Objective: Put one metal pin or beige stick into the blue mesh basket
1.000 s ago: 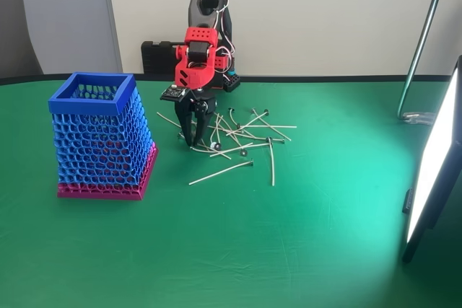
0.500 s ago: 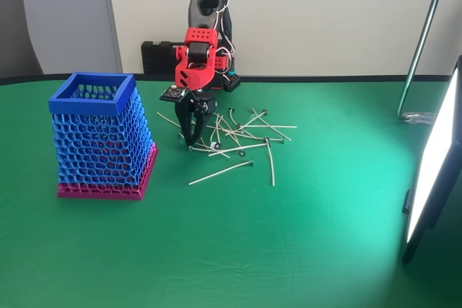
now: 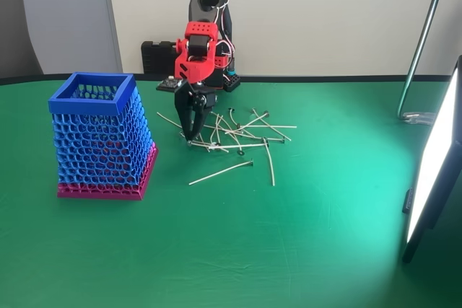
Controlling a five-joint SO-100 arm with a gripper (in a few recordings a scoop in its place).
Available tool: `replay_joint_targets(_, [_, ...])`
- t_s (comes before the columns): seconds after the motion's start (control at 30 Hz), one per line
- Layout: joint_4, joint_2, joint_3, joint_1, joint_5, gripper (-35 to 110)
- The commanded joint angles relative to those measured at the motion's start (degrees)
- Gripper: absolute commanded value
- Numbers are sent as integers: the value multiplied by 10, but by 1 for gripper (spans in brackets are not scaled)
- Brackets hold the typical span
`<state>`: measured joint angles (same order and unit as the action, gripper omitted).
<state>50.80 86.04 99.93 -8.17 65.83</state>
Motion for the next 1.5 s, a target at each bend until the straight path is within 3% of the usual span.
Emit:
replay_joint_targets(0.0, [11,41,-27,2,-7,1])
replay_joint_targets(0.87, [40,310,-49,-25,-179,1])
replay_joint_targets(1.47, [-79,422,8,-85,-330,1])
